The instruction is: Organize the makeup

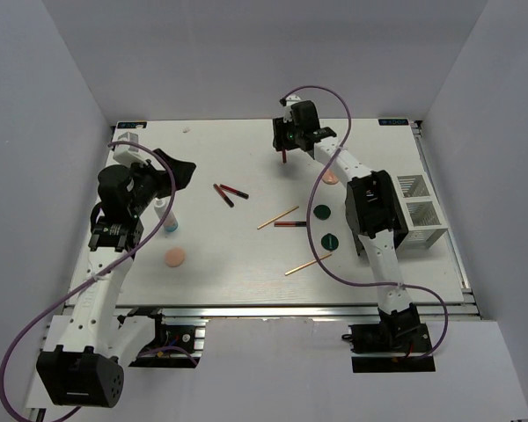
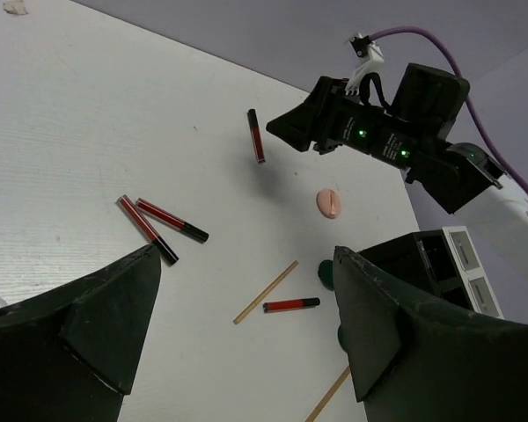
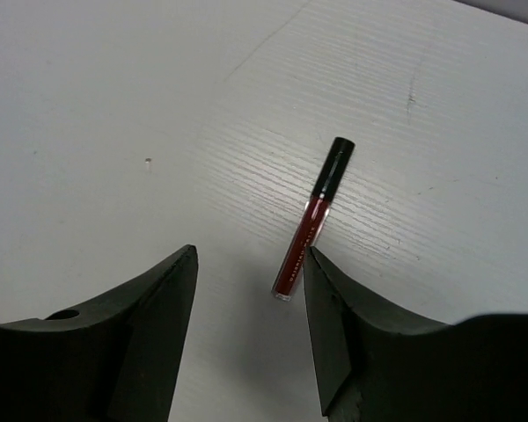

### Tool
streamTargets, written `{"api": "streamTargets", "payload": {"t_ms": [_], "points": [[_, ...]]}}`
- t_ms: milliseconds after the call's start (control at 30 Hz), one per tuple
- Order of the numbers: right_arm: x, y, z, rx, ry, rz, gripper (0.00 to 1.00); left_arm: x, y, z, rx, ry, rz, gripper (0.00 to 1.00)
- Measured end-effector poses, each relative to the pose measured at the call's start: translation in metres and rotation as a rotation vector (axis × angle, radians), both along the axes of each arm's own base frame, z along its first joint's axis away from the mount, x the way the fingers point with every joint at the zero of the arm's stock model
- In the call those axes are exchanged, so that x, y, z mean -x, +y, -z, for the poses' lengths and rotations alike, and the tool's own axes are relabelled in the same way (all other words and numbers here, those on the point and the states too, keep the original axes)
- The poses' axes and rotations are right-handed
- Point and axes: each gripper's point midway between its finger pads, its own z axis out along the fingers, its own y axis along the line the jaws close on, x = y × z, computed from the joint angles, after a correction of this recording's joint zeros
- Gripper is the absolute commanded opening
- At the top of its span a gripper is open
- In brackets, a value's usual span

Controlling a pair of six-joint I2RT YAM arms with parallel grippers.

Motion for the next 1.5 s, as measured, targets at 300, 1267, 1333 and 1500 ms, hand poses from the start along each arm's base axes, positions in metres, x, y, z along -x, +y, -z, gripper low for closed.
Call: {"api": "streamTargets", "payload": {"t_ms": [300, 1267, 1333, 1500], "points": [[-0.02, -0.004, 0.03, 0.031, -0.026, 0.143, 0.56, 0.001, 0.0, 0.013, 0.04, 0.041, -0.014, 0.89], [-0.019, -0.008, 0.076, 0.115, -0.007, 0.191, 0.24, -0.004, -0.002, 0.014, 0.076, 0.027, -0.018, 0.9], [-0.019, -0.008, 0.076, 0.117, -0.008, 0.185, 0.14, -0.004, -0.002, 0.014, 0.078, 0.026, -0.018, 0.9], [-0.018, -0.005, 0.077, 0.115, -0.011, 0.163, 0.0, -0.005, -0.003, 0.013, 0.085, 0.022, -0.016, 0.9]]}}
